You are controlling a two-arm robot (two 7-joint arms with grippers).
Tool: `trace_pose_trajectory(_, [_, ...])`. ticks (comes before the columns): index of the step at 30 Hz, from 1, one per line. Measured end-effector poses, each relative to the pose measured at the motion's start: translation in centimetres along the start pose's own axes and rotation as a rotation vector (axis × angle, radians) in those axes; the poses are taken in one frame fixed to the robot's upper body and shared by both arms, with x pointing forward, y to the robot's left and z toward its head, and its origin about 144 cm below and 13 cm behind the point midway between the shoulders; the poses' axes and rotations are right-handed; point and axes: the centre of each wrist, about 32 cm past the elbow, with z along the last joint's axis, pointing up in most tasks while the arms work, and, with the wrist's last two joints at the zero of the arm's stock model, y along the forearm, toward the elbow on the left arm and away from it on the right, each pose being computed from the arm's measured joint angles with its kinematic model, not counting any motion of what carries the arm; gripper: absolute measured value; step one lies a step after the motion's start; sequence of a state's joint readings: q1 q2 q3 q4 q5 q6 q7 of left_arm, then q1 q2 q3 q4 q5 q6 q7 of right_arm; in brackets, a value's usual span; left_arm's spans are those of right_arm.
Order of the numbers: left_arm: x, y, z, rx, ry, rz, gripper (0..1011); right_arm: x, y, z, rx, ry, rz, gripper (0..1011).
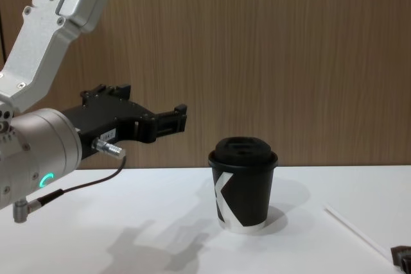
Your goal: Pick up the straw with one hand, pass it to the other hand, and insert it into the cup.
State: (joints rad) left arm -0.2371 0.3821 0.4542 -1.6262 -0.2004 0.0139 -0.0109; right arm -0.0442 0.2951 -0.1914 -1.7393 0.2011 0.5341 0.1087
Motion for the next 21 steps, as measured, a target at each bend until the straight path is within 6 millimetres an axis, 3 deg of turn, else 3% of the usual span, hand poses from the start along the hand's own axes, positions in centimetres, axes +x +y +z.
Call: trace_pose_trajectory(21, [0.0,0.0,0.0,0.0,0.0,0.0,1003,0.78,-0.42,-0.36,0.158,0.008,-0.083,0])
